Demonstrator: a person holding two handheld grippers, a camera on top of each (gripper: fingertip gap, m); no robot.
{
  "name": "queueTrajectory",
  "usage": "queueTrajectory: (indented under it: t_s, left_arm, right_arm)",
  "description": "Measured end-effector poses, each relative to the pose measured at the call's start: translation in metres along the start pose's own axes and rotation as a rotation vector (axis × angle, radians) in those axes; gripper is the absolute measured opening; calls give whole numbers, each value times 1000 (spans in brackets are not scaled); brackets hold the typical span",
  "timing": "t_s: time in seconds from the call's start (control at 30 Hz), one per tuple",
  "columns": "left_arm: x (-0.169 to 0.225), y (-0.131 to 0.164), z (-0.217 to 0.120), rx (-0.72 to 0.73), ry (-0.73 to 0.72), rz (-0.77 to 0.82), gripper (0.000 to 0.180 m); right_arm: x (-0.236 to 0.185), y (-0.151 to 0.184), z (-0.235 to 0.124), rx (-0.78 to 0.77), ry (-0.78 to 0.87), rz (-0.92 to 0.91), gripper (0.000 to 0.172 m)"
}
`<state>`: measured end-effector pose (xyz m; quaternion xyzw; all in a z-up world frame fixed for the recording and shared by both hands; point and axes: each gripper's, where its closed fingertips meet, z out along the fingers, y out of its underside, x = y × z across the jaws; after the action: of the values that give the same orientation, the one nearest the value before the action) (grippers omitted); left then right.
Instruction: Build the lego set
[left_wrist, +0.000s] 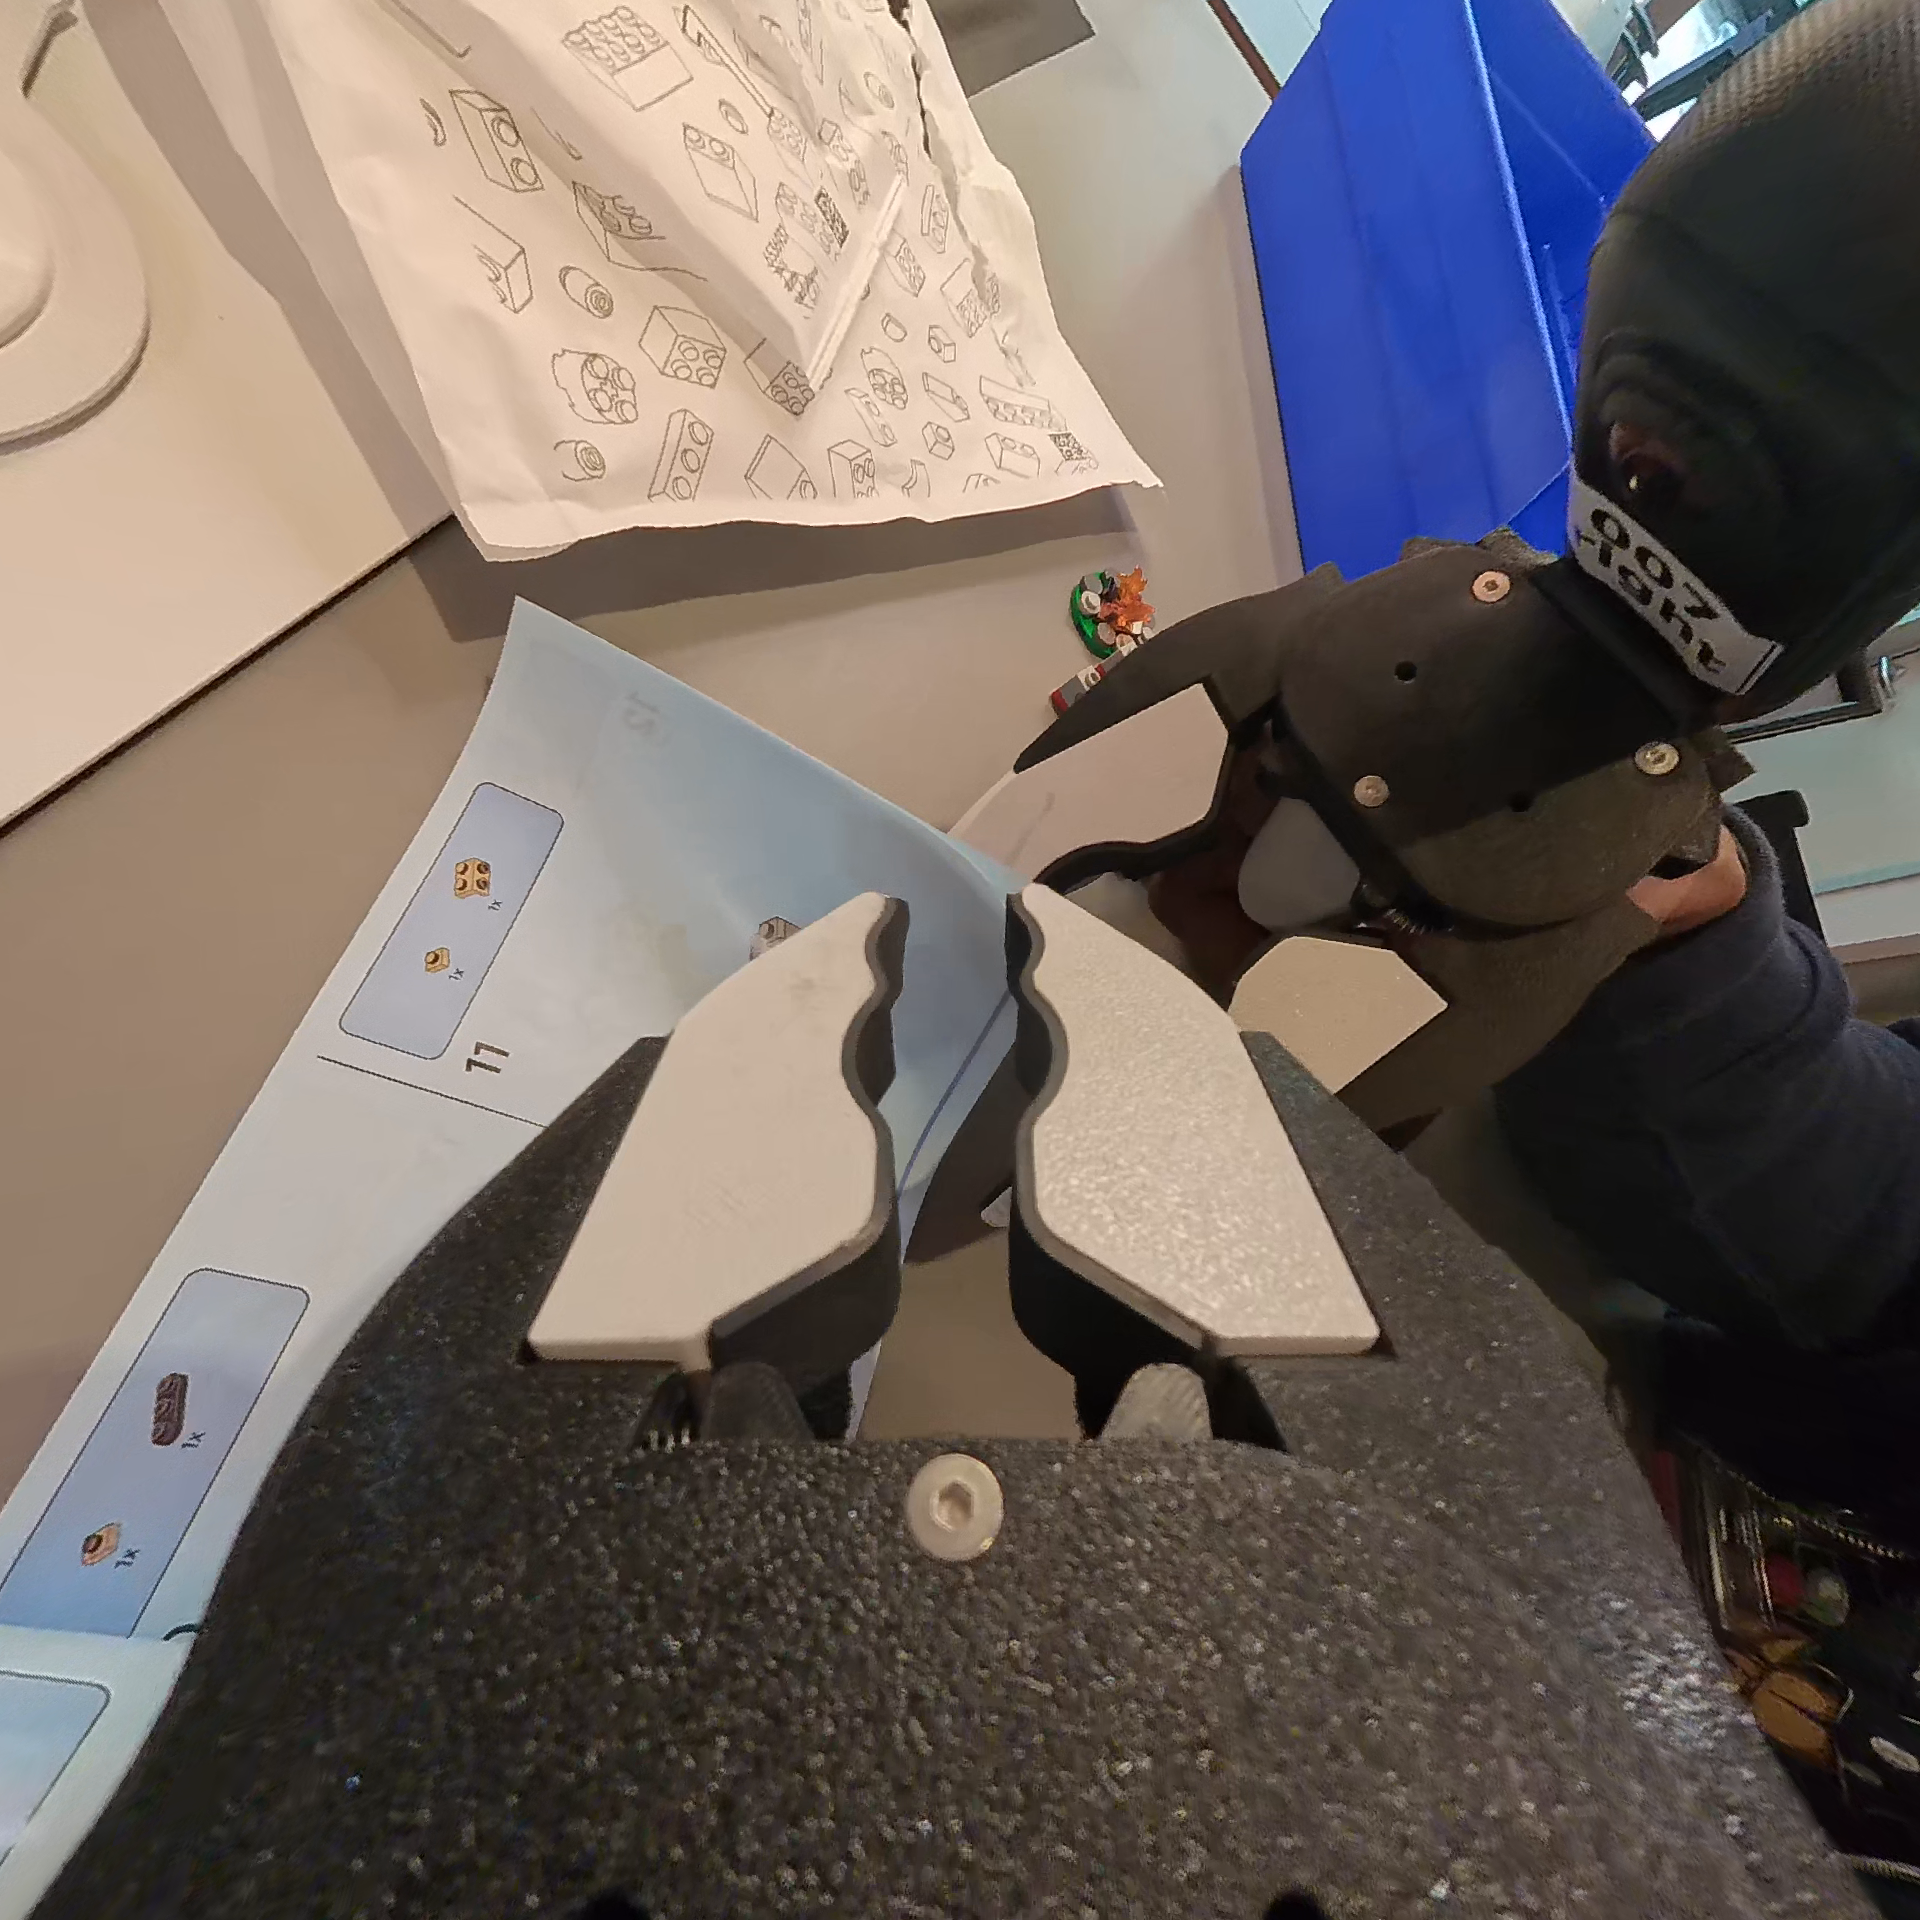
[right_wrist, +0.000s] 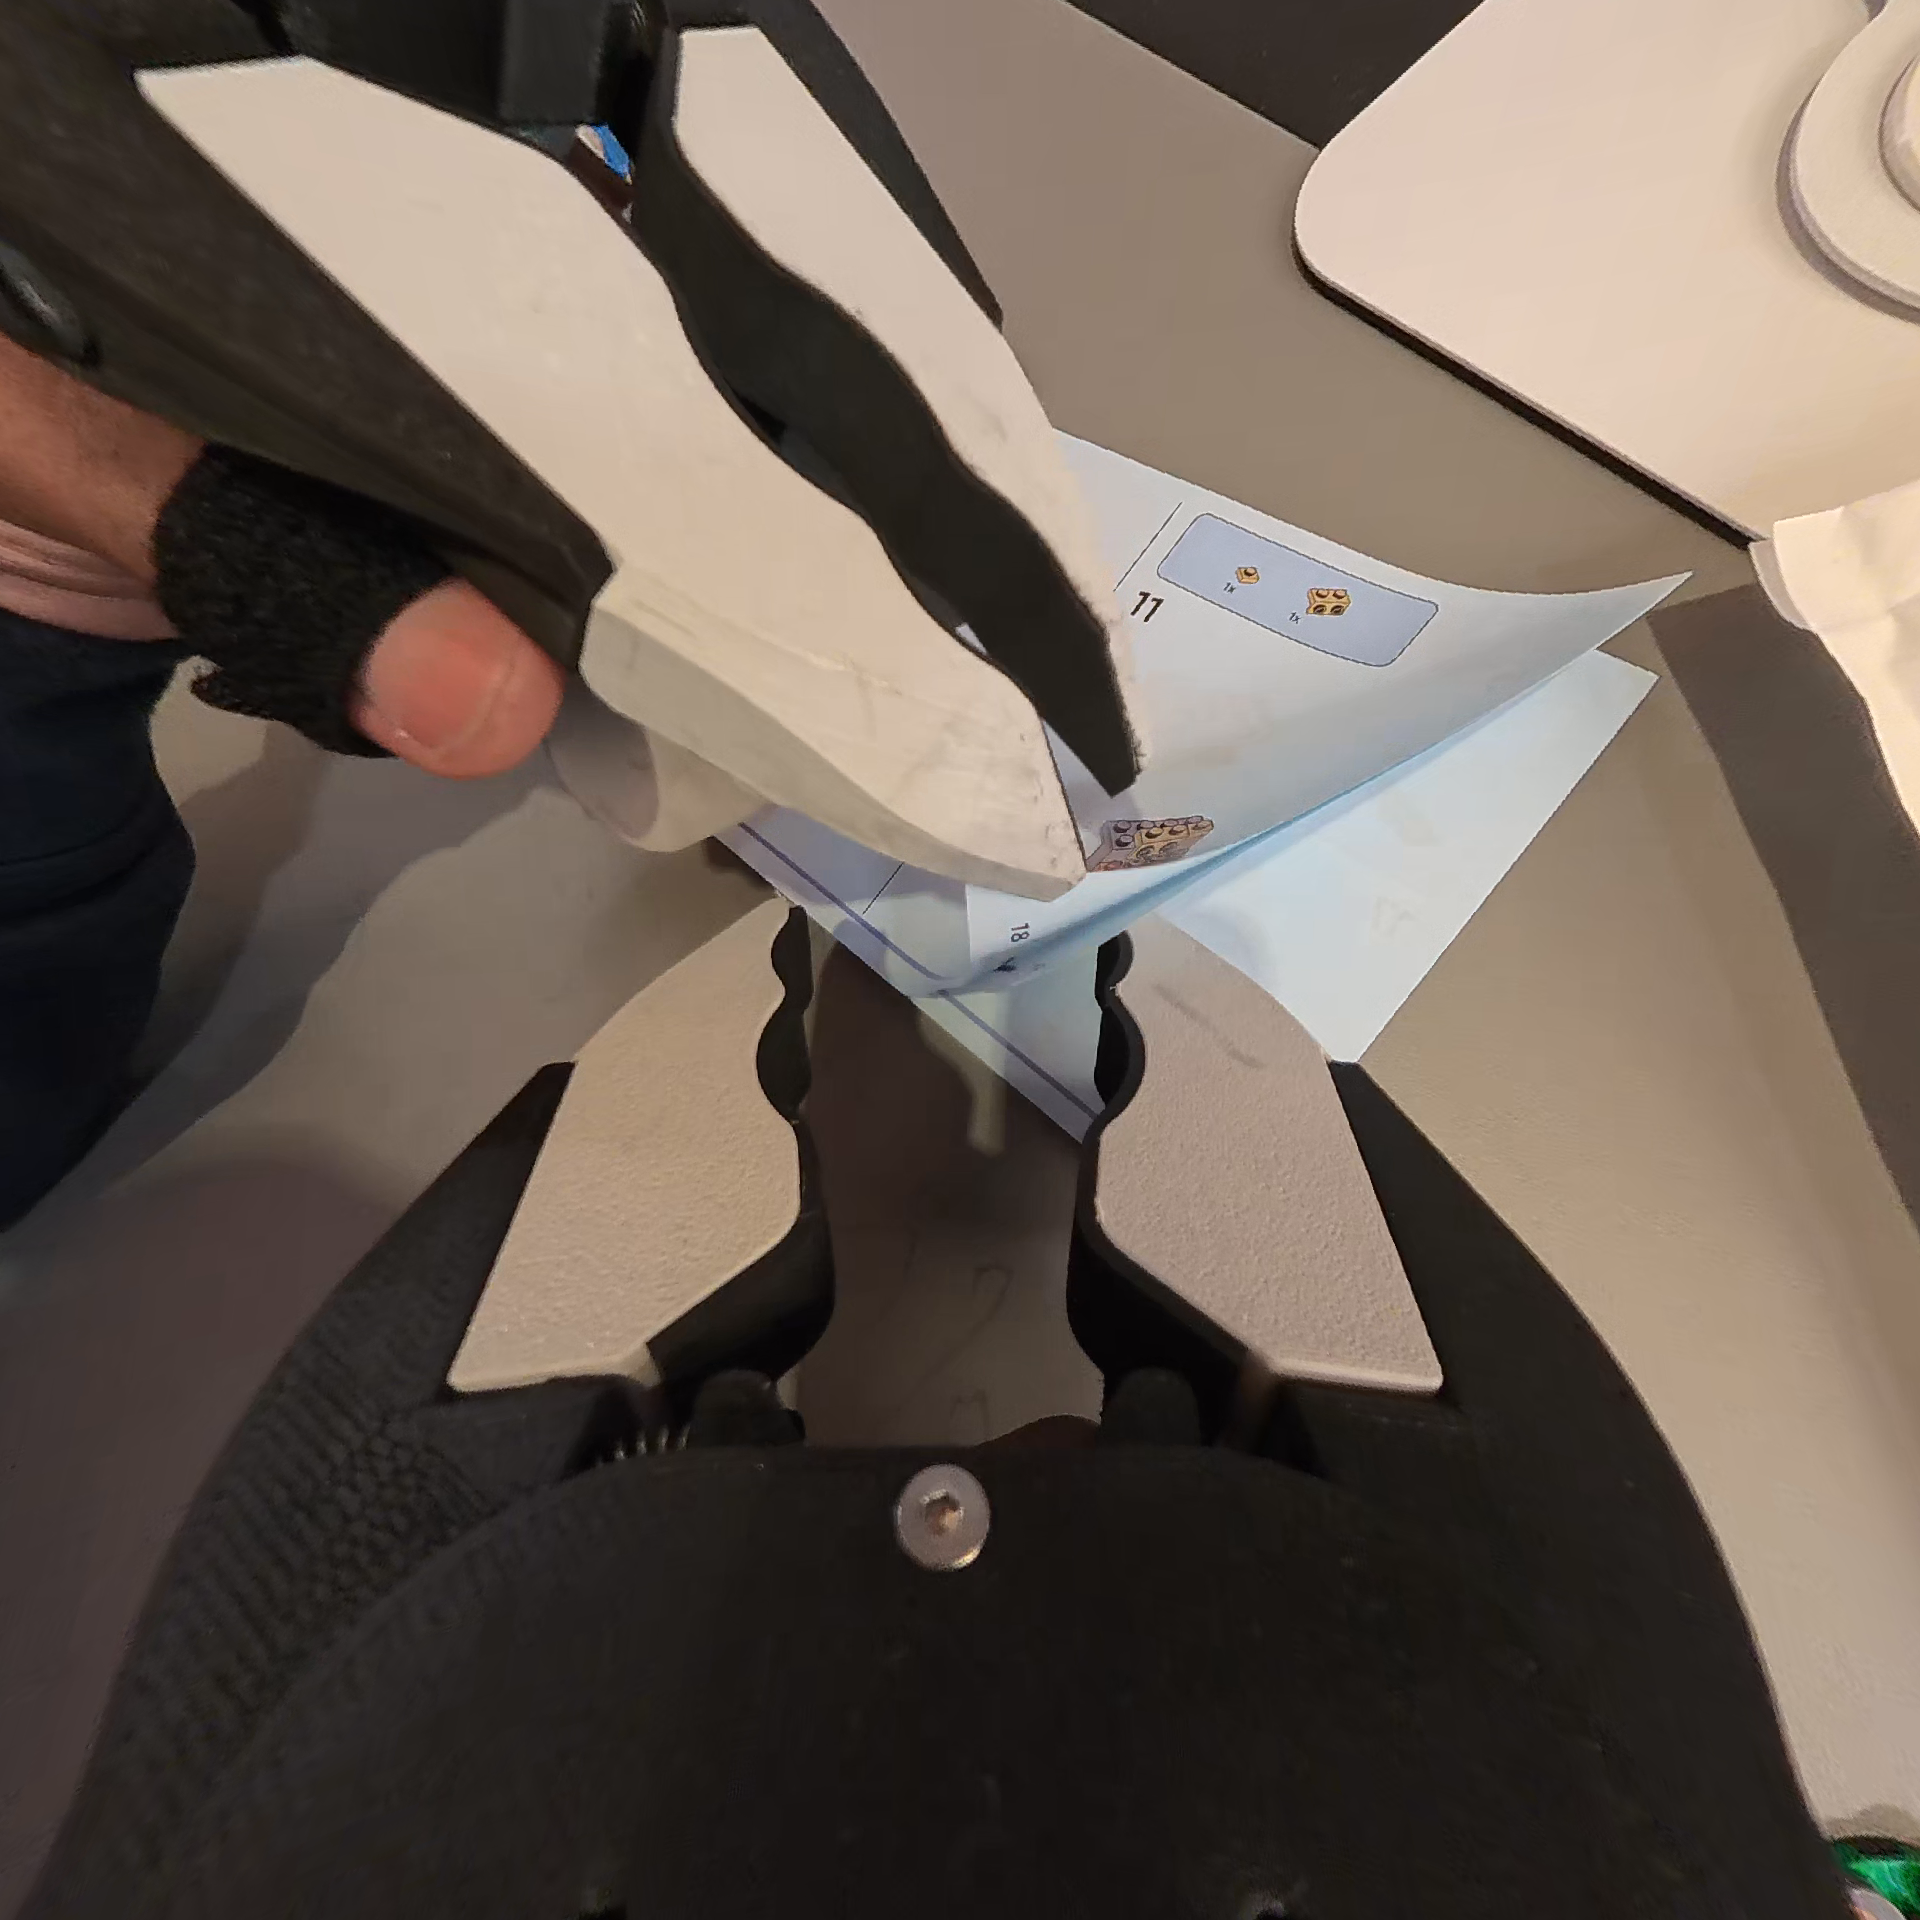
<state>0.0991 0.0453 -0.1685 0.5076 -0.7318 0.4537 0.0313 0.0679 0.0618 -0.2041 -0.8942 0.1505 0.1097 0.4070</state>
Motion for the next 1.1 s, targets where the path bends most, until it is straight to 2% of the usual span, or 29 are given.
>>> queueTrajectory:
  t_s: [0.3,0.47,0.9,1.1]
  left_arm:
    - [7,3,1,-8,54,-1,12]
    - [10,4,2,-4,91,-11,0]
    - [11,6,4,-8,108,14,0]
    - [6,4,2,9,94,-1,0]
  right_arm:
    - [0,1,1,-6,4,-3,53]
    - [0,1,1,-9,9,-4,53]
    - [7,5,-2,-35,52,-21,53]
    - [23,7,-16,-43,123,-42,58]
